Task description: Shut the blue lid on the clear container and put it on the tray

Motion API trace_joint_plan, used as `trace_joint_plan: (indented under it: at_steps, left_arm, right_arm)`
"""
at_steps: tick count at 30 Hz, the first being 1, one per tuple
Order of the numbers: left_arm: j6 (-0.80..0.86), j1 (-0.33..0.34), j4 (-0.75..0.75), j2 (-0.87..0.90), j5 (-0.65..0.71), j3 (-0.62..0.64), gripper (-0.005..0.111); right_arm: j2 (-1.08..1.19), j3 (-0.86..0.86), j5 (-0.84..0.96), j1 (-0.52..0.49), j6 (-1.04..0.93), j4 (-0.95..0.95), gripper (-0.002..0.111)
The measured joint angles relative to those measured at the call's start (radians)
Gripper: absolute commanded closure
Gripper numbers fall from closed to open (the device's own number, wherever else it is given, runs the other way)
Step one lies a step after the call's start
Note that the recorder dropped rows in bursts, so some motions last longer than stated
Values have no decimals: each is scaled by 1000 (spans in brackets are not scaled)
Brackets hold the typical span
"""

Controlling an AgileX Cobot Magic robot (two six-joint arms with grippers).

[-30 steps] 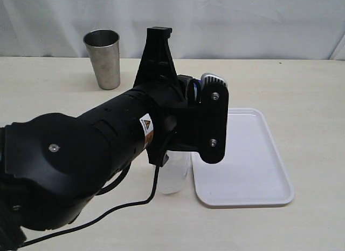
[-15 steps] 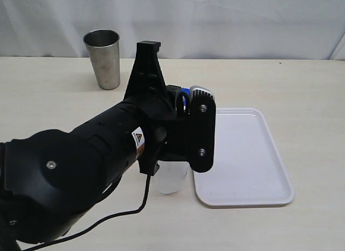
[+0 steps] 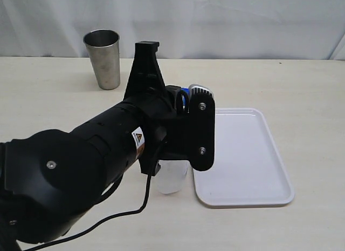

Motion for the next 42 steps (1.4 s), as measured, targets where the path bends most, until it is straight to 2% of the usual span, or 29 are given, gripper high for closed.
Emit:
trace_joint_plan:
  at_steps: [16,42]
  left_arm:
    - [-4,0,-2,2,67,-23,107]
    - [35,-5,-2,2,33,-44,107]
  right_arm:
    - [0,0,0,0,0,0,104]
    - [0,0,0,0,0,0,104]
